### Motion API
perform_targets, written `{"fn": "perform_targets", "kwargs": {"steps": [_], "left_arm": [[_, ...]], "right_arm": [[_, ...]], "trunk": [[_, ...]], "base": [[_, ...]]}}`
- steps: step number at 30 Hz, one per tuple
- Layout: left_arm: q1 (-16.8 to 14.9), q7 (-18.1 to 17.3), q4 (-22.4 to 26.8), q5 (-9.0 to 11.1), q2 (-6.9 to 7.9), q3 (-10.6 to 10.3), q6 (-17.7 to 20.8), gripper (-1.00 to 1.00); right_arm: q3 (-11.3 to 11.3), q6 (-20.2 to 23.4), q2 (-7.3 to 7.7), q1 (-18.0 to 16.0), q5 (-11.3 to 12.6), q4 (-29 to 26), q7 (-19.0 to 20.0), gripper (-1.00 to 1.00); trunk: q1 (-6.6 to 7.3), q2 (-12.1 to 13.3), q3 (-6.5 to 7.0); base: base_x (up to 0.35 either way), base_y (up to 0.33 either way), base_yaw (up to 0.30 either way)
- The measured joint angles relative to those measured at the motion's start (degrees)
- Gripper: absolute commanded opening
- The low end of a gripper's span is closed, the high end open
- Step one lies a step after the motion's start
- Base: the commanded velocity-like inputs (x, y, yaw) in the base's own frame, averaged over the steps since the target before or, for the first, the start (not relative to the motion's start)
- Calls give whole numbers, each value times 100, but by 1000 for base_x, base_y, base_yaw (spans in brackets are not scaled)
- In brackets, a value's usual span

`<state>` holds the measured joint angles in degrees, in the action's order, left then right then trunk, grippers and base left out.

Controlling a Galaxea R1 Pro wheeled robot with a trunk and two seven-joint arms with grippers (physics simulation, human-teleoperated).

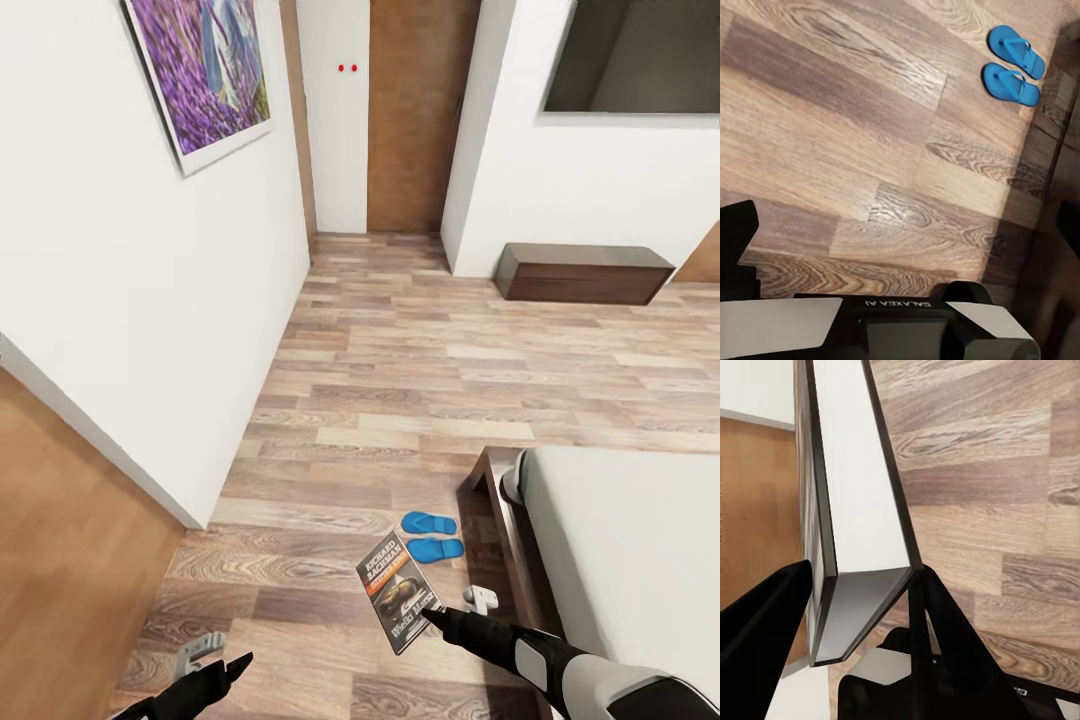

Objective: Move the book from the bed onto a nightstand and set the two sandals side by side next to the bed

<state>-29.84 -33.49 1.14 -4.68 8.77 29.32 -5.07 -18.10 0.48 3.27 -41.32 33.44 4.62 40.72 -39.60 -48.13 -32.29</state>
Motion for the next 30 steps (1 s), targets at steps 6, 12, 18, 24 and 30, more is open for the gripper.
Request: {"fn": "perform_targets", "kwargs": {"steps": [6,12,18,24,30], "left_arm": [[1,1,0,0,0,0,0,100],[2,0,0,0,0,4,0,100],[4,1,0,0,0,4,0,100],[4,1,0,1,0,8,-4,100],[4,166,0,0,0,8,-5,100]], "right_arm": [[0,0,0,0,3,2,0,-100],[0,0,0,0,2,2,0,-100],[0,0,0,0,1,2,1,-100],[0,0,0,0,3,2,0,-100],[0,0,0,0,5,2,0,-100]], "trunk": [[0,0,55],[0,0,111],[0,0,166],[0,0,222],[0,0,277]], "base": [[0,0,0],[0,0,0],[0,0,0],[0,0,0],[0,0,0]]}}
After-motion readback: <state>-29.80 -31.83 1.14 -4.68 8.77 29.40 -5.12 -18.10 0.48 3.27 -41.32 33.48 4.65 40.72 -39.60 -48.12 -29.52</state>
